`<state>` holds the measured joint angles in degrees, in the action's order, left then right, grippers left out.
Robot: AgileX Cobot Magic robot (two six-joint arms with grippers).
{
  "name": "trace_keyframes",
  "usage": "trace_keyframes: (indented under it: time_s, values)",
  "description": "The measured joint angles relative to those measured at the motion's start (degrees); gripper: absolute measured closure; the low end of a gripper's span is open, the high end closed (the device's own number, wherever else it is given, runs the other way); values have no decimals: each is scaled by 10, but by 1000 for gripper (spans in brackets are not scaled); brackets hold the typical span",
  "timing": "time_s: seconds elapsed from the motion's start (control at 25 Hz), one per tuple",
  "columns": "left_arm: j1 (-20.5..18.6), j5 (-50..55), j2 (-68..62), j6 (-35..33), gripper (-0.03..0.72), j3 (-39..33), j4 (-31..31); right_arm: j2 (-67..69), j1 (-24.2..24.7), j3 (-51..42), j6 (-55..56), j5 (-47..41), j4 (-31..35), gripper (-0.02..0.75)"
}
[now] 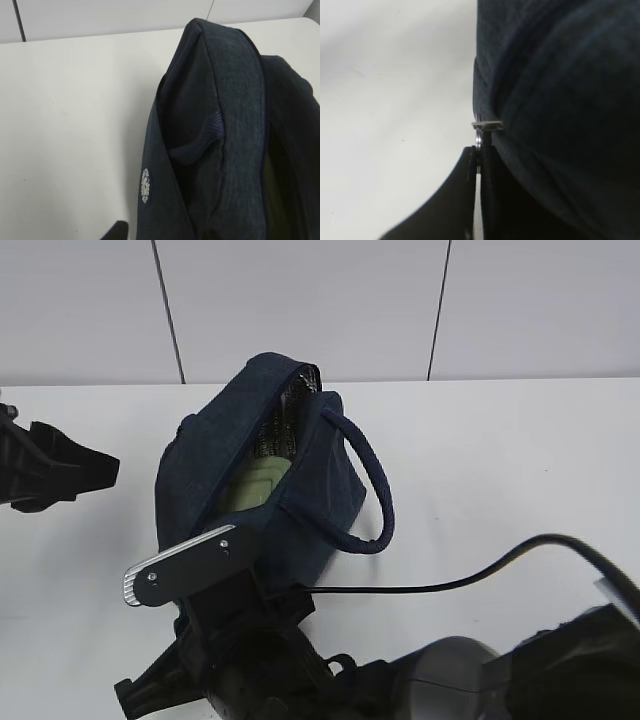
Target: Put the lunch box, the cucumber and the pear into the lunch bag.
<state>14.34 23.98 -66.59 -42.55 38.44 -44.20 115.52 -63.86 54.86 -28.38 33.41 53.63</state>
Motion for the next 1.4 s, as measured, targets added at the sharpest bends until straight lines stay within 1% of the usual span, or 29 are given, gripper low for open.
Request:
trace_keyframes:
  time_s: [0.28,0.44,0.72,0.8,0.96,1.08,1.28,1.4]
  values:
    - [0,4,0,0,412,0,0,9,0,0,-5,-7,16,738]
    - [0,5,0,0,412,0,0,7,0,0,-22,-32,16,738]
    - [0,5,0,0,412,0,3,-32,0,-4,-66,-62,18,738]
    - [0,5,0,0,412,0,10,-49,0,-4,-95,-63,34,738]
    - [0,9,0,0,412,0,21,-74,0,-6,-162,-67,94,728]
    - [0,9,0,0,414,0,24,-93,0,-7,-225,-68,138,738]
    - [0,10,0,0,440,0,26,-123,0,-7,-309,-67,177,738]
    - [0,10,0,0,444,0,26,-134,0,-8,-332,-67,189,738]
